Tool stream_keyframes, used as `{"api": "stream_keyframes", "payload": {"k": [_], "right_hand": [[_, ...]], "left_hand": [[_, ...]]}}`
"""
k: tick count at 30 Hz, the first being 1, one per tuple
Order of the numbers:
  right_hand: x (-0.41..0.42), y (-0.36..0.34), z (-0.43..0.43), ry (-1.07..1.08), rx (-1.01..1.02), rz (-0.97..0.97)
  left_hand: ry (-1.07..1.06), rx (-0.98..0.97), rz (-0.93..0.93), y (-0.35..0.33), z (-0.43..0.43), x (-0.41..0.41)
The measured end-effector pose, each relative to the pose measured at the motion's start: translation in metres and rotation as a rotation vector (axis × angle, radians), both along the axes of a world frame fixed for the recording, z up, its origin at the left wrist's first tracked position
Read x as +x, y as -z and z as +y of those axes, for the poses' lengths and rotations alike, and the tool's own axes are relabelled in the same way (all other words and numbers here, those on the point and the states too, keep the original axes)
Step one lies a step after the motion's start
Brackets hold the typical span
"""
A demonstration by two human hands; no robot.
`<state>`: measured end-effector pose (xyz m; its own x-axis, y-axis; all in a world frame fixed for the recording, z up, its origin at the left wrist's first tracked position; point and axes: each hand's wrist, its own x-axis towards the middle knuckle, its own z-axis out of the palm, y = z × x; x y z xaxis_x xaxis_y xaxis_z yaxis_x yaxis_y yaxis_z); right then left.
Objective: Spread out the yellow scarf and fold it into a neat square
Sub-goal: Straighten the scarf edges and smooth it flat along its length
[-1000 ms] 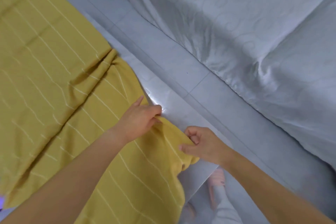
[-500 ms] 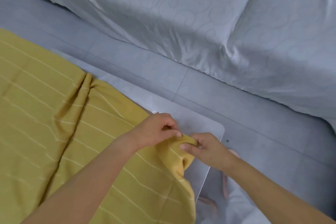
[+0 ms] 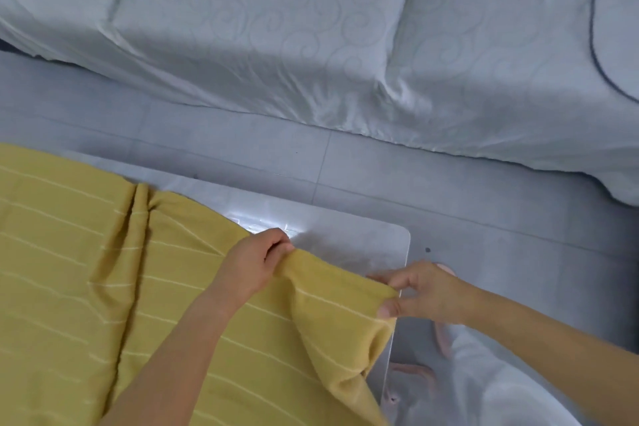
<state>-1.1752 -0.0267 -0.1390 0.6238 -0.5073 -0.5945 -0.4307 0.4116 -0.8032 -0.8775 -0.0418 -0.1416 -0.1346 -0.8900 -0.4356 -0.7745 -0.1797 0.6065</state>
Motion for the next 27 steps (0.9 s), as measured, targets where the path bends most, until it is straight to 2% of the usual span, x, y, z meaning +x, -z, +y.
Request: {"api": "stream_keyframes", "payload": {"k": [3, 8, 12, 18, 21, 27], "right_hand": [[-0.006, -0.002, 0.003, 0.174, -0.019, -0.022], [-0.008, -0.009, 0.015, 0.205, -0.116, 0.047], [-0.005, -0.012, 0.023, 0.235, -0.117, 0.01], [-0.019, -0.002, 0.034, 0.334, -0.09, -0.018], [-0.027, 0.001, 0.042, 0.272, -0.05, -0.012], [-0.059, 0.014, 0.056, 0.05, -0.051, 0.192]], "left_hand": [[-0.023, 0.006, 0.02, 0.001, 0.002, -0.009], [0.105, 0.139, 0.071, -0.01, 0.008, -0.053], [0.351, -0.031, 0.1, -0.02, 0.017, -0.104], [0.393, -0.111, 0.121, -0.02, 0.023, -0.132], [0.321, -0.144, 0.097, -0.02, 0.024, -0.122], [0.214, -0.132, 0.004, -0.021, 0.019, -0.091]]}}
